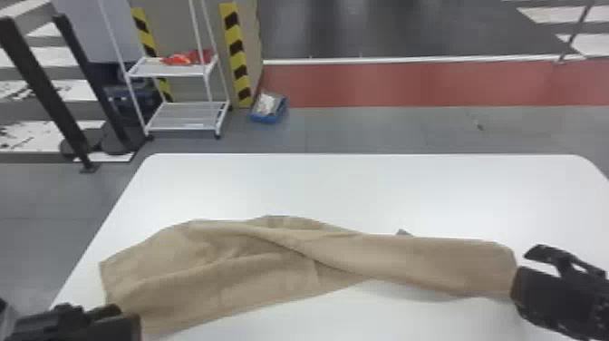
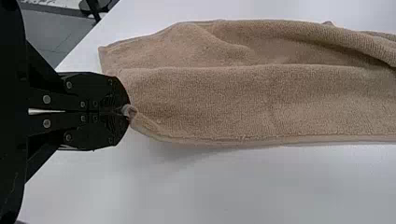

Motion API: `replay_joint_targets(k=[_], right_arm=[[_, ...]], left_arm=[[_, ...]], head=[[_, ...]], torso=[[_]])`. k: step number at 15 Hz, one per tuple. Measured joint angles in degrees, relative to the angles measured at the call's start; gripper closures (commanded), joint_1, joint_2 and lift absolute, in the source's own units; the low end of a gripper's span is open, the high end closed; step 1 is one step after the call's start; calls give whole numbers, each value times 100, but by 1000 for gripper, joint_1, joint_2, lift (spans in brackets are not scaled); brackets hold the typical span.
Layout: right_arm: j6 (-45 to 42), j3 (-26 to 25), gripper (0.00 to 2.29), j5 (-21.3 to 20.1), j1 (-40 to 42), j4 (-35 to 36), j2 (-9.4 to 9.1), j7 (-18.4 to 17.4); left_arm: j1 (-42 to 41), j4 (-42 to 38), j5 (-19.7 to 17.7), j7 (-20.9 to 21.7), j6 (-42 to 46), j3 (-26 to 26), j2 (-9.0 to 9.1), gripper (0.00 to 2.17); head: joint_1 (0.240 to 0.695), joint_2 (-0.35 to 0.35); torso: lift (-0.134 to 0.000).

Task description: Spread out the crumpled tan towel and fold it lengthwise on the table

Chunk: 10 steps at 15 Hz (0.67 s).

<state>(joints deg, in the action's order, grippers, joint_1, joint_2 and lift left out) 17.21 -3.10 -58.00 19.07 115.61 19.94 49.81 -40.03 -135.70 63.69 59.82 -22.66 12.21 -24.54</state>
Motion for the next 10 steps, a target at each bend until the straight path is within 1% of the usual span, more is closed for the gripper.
replay_joint_targets(k=[3,5,7,10], right_arm=[[-53,2,427,-79,-24,-70,1,34],[-84,3,485,-115,-22,-81,3,94],[-139,3,687,-151,-18,-101,3,118],[-224,9,1099,-179,-38,-134,2,218]], left_arm=[[-13,0,2,8,3,0,2,1798],[-14,0,2,4,3,0,2,1801],[-14,0,3,4,3,0,5,1798],[-14,-6,3,27,5,0,4,1801]], head=[[695,76],[695,76],[695,78],[695,80]], torso=[[-124],[-124],[-124],[-124]])
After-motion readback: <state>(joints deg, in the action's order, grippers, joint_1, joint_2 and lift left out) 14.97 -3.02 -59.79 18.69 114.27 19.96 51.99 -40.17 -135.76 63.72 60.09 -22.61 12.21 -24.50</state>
